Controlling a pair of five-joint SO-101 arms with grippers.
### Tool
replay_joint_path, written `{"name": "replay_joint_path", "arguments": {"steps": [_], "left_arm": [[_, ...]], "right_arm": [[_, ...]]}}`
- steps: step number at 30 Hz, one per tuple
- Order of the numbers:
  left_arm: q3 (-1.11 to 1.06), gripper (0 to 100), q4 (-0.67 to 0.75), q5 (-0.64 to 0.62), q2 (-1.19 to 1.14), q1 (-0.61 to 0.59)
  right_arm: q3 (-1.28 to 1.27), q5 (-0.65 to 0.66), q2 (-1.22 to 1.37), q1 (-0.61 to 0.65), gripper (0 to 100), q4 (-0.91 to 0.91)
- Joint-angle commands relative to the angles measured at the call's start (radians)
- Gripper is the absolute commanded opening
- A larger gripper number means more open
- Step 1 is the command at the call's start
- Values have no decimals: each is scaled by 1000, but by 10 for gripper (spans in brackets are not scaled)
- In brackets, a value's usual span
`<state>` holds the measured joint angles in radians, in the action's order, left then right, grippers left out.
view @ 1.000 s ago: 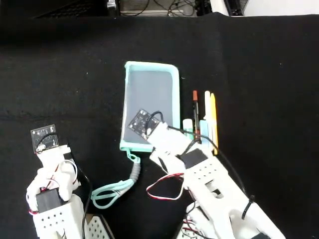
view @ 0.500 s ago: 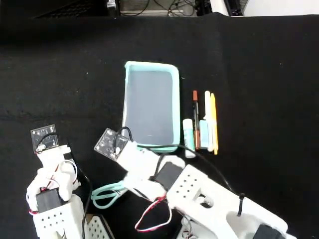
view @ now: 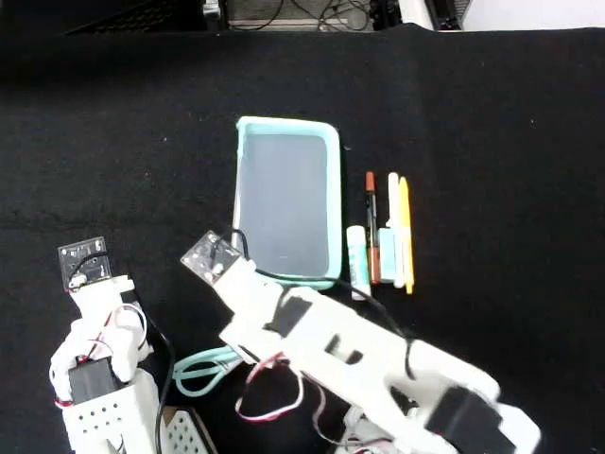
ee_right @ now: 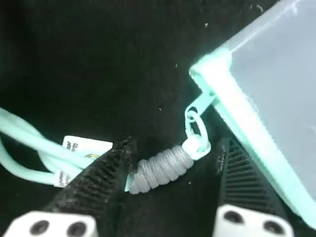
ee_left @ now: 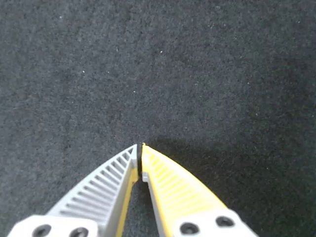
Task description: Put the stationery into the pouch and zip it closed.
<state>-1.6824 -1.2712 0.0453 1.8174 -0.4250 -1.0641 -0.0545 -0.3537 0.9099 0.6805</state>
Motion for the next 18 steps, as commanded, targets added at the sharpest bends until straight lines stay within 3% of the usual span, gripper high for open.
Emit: {"name": "replay_joint_path", "arguments": {"steps": [1, 5, 9, 14, 18], "left_arm": [[-16, 30, 3, -9, 2, -7], [-16, 30, 3, -9, 2, -7], [-16, 30, 3, -9, 2, -7], [-16, 30, 3, -9, 2, -7], [-16, 30, 3, -9, 2, -7]], "right_arm": [[104, 2, 71, -12, 234, 43], [176, 18, 163, -14, 21, 89], [214, 158, 194, -95, 12, 144], [216, 247, 150, -255, 11, 189], [166, 292, 45, -290, 15, 206]]}}
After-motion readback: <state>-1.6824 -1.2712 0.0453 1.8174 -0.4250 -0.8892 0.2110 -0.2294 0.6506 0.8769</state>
